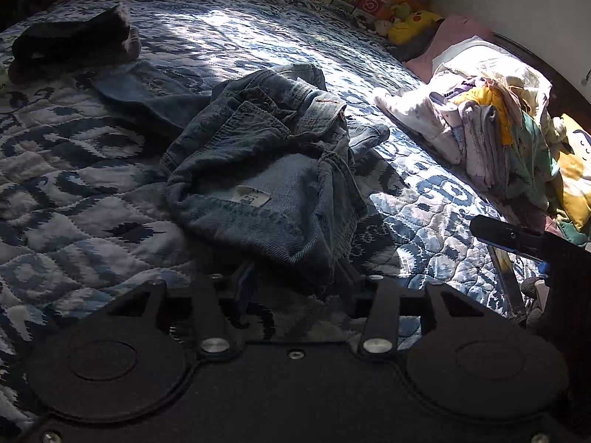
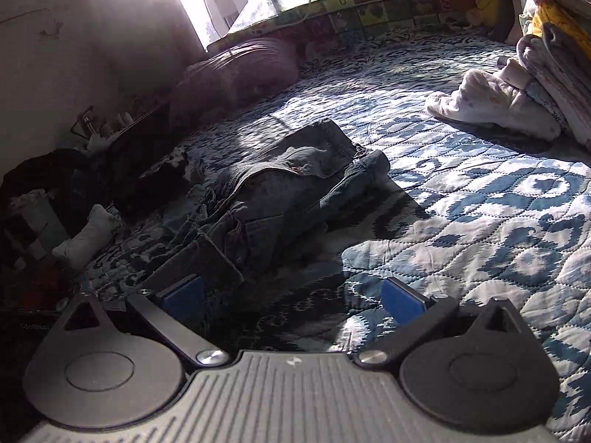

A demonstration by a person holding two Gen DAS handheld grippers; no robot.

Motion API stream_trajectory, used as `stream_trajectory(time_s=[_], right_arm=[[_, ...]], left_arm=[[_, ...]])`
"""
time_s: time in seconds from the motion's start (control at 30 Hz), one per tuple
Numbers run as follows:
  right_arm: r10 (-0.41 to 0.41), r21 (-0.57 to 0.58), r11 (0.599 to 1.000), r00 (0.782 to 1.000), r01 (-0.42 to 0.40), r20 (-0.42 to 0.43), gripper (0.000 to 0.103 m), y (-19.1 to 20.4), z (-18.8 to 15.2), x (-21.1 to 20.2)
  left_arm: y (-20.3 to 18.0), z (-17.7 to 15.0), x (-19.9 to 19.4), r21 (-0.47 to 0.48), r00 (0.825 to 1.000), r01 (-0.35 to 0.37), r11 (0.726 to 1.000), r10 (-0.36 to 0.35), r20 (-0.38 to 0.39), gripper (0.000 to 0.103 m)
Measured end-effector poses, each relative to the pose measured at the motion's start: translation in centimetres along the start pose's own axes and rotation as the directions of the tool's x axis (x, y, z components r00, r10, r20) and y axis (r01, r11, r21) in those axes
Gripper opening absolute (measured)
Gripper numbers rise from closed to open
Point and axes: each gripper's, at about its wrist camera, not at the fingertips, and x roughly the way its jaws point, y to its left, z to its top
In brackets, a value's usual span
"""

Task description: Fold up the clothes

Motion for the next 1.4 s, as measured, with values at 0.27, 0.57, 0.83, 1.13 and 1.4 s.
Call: stream_trajectory(time_s=[0.27,0.57,0.83,1.13,1.4], right_arm=[[0.012,-0.148,0.989,0.999,-0.018,-0.042,0.095,3.6,-0.7,1.0],[0.009,-0.292,0.956,0.998,-0.029,-0.069,0.091,8.0,0.2,2.8],[-0.003,-0.259,0.965,0.993,-0.028,-0.118,0.091,7.7,0.1,4.4],[0.014,-0.129,0.991,0.989,-0.032,-0.144,0.091,5.2,-0.5,4.7],[0.057,0.041,0.998,0.993,-0.053,-0.106,0.091,1.5,-0.2,2.8]], left_arm=[[6.1,-1.5,-1.8,-0.284,0.997,0.049,0.957,-0.03,0.072,0.065],[12.0,0.1,3.0,-0.558,0.984,0.158,0.814,-0.082,0.16,0.066],[15.0,1.7,7.4,-0.685,0.954,0.293,0.667,-0.153,0.26,0.066],[12.7,4.5,8.0,-0.595,0.955,0.271,0.757,-0.133,0.265,0.021],[3.9,6.7,4.6,-0.209,0.934,0.246,0.947,-0.174,0.313,0.018]])
